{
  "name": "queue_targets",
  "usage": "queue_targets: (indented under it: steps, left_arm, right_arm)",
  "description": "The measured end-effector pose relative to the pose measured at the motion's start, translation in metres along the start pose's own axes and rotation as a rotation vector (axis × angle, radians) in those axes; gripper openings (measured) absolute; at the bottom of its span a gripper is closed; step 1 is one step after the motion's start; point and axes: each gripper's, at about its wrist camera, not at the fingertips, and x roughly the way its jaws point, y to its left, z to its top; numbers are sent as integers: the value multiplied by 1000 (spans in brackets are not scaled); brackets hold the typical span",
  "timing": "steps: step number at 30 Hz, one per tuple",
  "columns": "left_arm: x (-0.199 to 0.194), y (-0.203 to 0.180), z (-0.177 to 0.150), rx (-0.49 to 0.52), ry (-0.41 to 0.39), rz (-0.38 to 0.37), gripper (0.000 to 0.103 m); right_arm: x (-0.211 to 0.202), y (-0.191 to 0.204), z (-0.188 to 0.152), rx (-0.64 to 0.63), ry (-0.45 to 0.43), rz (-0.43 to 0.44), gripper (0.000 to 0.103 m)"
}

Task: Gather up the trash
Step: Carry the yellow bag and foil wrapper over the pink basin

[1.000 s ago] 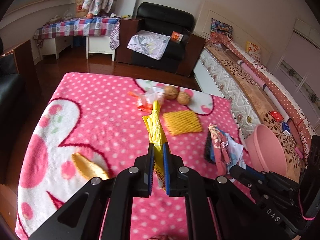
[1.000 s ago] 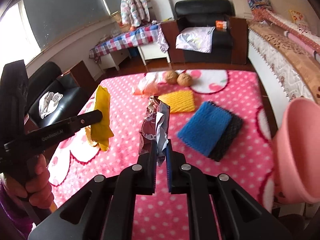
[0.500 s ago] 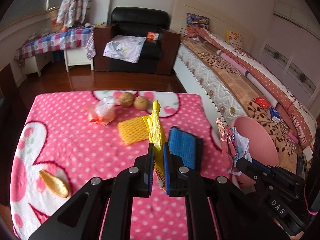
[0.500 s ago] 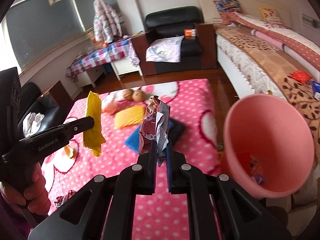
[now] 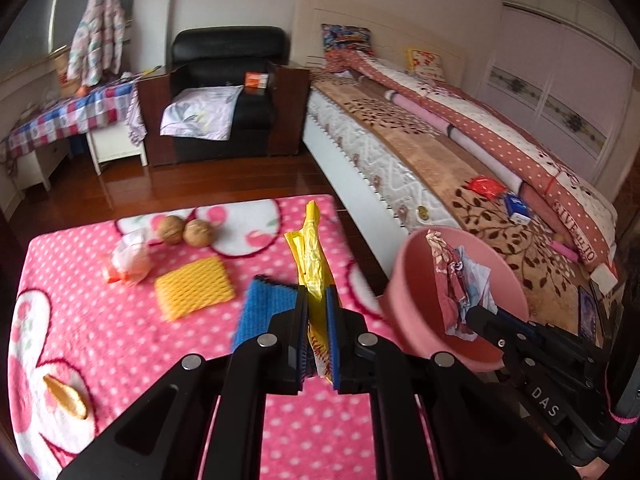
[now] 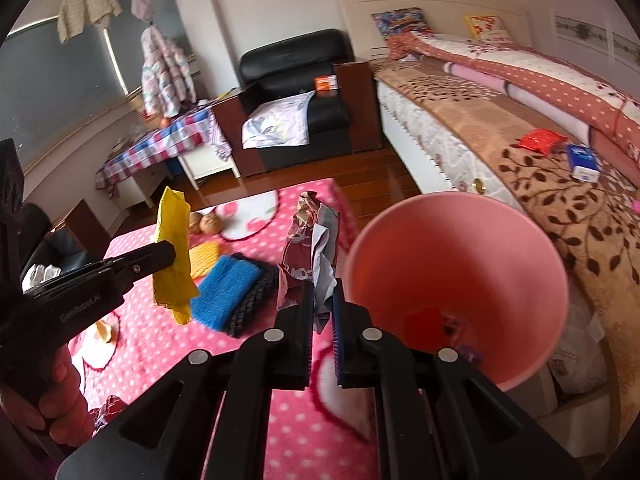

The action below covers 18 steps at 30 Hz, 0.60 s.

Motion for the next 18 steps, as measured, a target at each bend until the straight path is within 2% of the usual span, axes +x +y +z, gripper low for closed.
queue_targets:
  steps: [18]
  left_arm:
    - [31, -87, 6, 141, 28, -104, 8]
  right_arm:
    - [-5, -76, -4, 114, -28, -127, 9]
